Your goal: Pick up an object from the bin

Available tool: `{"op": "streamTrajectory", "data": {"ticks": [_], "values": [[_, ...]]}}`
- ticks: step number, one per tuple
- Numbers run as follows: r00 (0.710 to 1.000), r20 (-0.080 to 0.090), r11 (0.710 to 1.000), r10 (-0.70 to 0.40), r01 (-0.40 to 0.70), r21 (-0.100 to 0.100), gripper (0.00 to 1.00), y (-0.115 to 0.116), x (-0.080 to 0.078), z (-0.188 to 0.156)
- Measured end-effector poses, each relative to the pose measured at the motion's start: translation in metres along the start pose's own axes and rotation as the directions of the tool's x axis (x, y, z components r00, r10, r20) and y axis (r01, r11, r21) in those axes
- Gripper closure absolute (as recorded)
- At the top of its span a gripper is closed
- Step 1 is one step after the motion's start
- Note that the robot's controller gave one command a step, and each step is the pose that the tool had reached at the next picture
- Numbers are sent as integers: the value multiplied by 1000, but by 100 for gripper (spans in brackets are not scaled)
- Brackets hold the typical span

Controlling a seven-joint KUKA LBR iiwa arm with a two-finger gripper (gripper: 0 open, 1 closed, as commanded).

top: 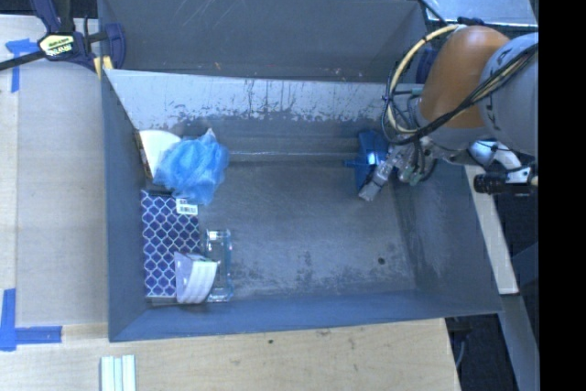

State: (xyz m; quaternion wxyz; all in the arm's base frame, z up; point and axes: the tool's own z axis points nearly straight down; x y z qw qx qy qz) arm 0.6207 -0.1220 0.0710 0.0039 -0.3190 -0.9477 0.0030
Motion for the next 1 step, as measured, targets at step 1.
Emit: {"op": "streamTrajectory", "data": {"ticks": [1], "values": [[1000,0,1000,-1,1,0,100,0,0,0]]}}
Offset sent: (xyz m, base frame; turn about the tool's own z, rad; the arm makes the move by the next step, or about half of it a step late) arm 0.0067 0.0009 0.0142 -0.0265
